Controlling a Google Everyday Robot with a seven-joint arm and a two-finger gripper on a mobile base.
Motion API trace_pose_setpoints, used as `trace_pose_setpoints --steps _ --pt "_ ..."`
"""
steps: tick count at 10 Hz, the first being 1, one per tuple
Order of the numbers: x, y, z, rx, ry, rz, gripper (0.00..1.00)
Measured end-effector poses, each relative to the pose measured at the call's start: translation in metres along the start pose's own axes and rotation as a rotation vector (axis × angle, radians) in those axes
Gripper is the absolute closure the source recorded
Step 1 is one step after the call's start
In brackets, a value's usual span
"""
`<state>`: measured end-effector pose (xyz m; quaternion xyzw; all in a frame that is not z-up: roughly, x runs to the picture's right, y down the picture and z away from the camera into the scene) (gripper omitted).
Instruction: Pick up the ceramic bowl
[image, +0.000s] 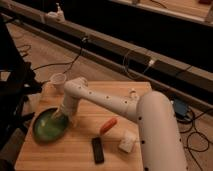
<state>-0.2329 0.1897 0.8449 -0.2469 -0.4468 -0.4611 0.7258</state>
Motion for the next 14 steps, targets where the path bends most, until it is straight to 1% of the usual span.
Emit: trace_pose_setpoints --steps 1,2,4,5,6,7,8,10,12,13,14 --pt "0.005 0.003 0.002 0.000 -0.008 0.015 0.47" --pt "0.009 0.004 0.001 0.004 -0.007 0.028 0.57" --pt "0.019 0.009 -0.005 0.014 0.003 0.051 0.76" --pt "0.024 0.011 -0.013 0.028 0.015 0.070 0.87" --pt "0.029 0.011 -0.029 0.066 0.026 0.092 0.97" --pt "0.030 0.010 -0.045 0.100 0.035 0.104 1.00" --pt "0.031 0.009 -0.061 0.133 0.049 0.113 1.00" --pt "0.031 0.006 -0.102 0.206 0.093 0.107 1.00" --pt "0.025 0.001 -0.129 0.249 0.126 0.077 1.00" --pt "0.018 -0.002 -0.142 0.272 0.134 0.052 1.00" --pt "0.015 -0.002 -0.150 0.285 0.137 0.042 1.00"
